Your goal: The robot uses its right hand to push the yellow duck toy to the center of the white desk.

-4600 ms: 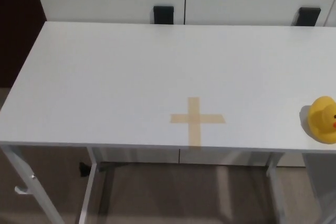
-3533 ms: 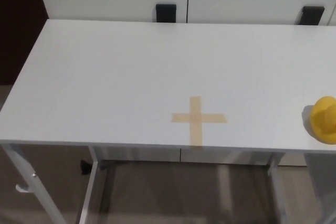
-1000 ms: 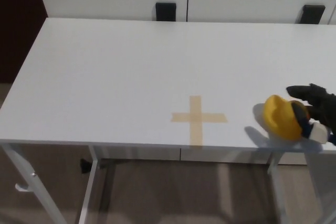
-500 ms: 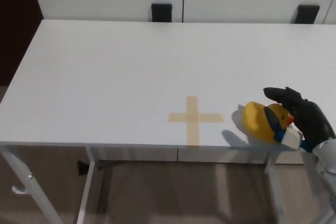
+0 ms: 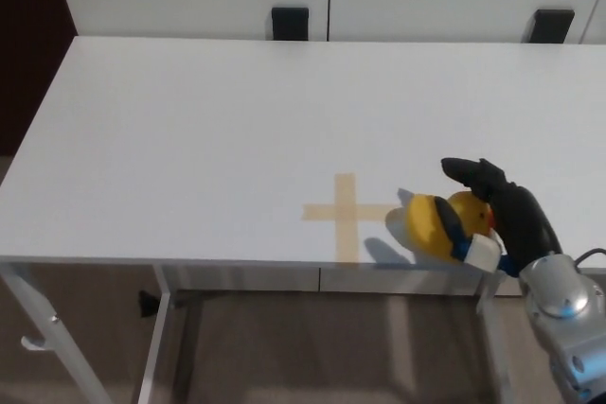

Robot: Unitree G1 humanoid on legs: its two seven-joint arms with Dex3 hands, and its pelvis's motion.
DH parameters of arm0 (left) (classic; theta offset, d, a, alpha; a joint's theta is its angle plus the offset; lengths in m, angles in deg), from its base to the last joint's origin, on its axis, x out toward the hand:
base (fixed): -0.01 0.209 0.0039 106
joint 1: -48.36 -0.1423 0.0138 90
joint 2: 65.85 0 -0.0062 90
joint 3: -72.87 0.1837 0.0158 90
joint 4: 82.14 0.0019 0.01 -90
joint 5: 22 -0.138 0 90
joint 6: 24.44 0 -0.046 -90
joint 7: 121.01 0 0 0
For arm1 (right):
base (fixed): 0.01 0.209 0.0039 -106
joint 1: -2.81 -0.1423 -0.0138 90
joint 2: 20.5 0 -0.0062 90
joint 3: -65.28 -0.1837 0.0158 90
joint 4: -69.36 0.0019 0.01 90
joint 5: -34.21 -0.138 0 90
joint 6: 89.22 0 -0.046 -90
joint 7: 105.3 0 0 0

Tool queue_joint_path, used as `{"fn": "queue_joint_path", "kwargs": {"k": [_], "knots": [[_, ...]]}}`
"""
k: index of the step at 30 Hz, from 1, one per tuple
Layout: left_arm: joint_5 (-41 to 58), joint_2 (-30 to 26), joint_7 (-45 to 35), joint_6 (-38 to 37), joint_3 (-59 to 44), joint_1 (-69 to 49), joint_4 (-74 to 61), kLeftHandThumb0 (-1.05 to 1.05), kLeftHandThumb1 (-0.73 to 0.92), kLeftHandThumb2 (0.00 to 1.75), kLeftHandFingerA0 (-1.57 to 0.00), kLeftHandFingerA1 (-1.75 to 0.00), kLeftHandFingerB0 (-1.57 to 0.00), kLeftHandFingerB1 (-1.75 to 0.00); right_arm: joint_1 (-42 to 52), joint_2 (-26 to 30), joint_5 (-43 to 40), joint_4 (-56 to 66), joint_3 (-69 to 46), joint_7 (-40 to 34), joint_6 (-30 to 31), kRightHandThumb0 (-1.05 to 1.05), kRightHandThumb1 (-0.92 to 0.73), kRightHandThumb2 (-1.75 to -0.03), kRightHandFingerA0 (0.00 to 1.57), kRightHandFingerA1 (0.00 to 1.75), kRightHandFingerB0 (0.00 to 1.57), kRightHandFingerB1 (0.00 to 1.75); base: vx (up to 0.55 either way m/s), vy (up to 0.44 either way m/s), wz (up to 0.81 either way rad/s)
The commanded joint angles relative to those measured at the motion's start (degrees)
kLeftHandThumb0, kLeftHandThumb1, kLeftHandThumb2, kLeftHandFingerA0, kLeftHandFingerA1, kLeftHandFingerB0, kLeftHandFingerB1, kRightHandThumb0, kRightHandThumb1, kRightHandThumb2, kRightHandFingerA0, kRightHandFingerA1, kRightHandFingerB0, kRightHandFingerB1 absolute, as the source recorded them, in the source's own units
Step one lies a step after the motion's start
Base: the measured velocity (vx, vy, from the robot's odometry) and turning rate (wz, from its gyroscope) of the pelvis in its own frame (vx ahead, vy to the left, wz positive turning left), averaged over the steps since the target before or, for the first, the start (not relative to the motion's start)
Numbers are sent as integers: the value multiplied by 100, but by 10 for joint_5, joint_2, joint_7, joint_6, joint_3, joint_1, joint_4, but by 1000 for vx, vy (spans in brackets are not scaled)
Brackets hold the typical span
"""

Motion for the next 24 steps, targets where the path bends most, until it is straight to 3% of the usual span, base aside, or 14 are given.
{"fn": "queue_joint_path", "kwargs": {"k": [1,2,4,5,7,8,10,11,12,13,15,19,20,24], "knots": [[4,1,4,-22,-4,-3,-1,-17,67,68,-86,-76,-85,-63,-8,-34,16,-26,18,-23,17,-85,-92,-73,7,51,15,40,0,0,0],[3,1,5,-22,-3,-4,-2,-18,67,68,-87,-74,-86,-62,-10,-39,16,-25,18,-26,20,-37,-50,-112,3,54,0,50,0,0,0],[0,1,7,-22,-1,-4,-3,-18,67,68,-87,-74,-86,-62,-12,-46,15,-24,19,-30,24,-37,-50,-112,3,54,0,50,0,0,0],[1,2,7,-20,-2,-3,-2,-17,67,64,-87,-72,-84,-60,-12,-47,18,-22,21,-33,26,-82,-92,-75,0,43,11,35,0,0,0],[2,3,8,-16,-3,-1,-1,-17,67,64,-87,-72,-84,-60,-12,-49,23,-20,25,-36,28,-82,-92,-75,0,43,11,35,0,0,0],[0,3,7,-18,-1,-2,-1,-17,68,69,-87,-74,-83,-62,-14,-50,27,-27,27,-42,22,-84,-79,-117,0,30,12,39,0,0,0],[-1,3,6,-21,0,-2,-1,-17,68,69,-87,-74,-83,-62,-16,-50,29,-31,28,-46,17,-84,-79,-117,0,30,12,39,0,0,0],[-4,2,6,-20,3,-1,-1,-18,69,66,-88,-71,-82,-59,-23,-53,43,-41,34,-67,20,-87,-90,-87,0,0,4,27,0,0,0],[-7,2,7,-19,5,0,-1,-18,69,66,-88,-71,-82,-59,-28,-55,53,-48,39,-82,23,-87,-90,-87,0,0,4,27,0,0,0],[-5,2,7,-23,4,-2,-1,-18,67,68,-87,-75,-86,-63,-40,-59,70,-56,49,-102,35,-96,-85,-123,0,27,3,9,0,0,0],[-4,2,6,-23,4,-2,-1,-17,67,68,-88,-74,-85,-62,-46,-60,73,-61,53,-107,38,-94,-85,-125,0,30,0,10,0,0,0],[-5,4,6,-24,5,-1,1,-17,66,71,-88,-76,-86,-64,-55,-66,75,-68,56,-115,40,-93,-83,-124,0,31,0,12,0,0,0],[-5,4,6,-24,6,-2,1,-16,65,74,-90,-79,-85,-66,-58,-72,74,-66,57,-117,42,-99,-76,-93,0,0,3,0,0,0,0],[-9,5,5,-26,11,-3,1,-16,66,71,-89,-77,-86,-65,-62,-86,74,-61,59,-121,44,-91,-92,-82,0,0,0,13,0,0,0]]}}
